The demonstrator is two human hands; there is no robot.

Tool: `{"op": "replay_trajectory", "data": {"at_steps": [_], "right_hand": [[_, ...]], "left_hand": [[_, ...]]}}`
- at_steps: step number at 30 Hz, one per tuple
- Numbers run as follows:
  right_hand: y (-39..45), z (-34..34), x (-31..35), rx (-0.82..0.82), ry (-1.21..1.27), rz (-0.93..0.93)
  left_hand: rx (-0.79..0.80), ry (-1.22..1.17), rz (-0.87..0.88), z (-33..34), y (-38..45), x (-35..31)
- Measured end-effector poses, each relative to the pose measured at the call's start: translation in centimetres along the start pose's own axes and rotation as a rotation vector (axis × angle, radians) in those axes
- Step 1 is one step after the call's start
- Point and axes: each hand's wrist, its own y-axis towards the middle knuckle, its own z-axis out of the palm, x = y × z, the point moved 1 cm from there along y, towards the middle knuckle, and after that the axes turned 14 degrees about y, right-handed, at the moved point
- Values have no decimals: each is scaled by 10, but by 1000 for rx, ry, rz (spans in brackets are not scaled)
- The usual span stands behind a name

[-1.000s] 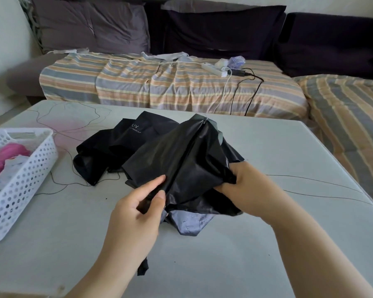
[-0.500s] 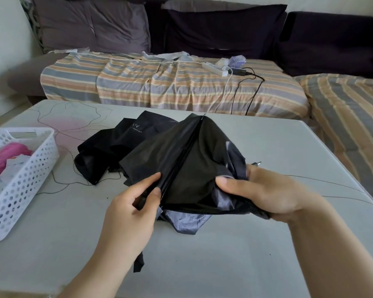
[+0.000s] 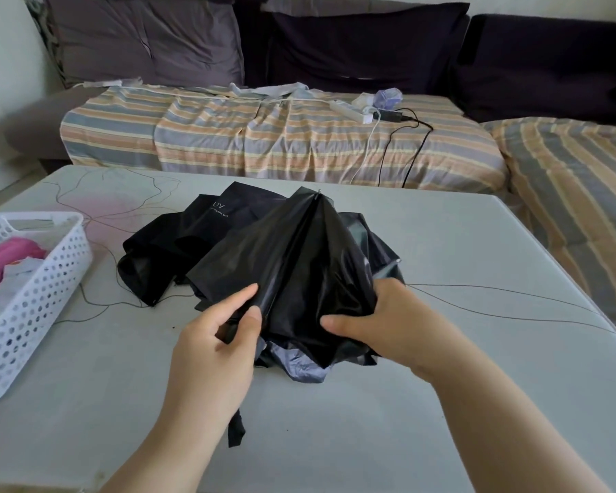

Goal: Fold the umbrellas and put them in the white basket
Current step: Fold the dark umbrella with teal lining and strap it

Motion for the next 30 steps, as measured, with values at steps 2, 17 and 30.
{"op": "replay_trajectory", "data": {"at_steps": [2,17,30], "right_hand": [[-2,-10,-1,-131,-62,-43],[1,5,0,311,988,183],[0,-24,-10,382,162,80]], "left_hand": [[-18,-21,-5,-1,2,0],[-31,-1,43,-3,2,2],[-62,15,16,-13,5,-1]]}}
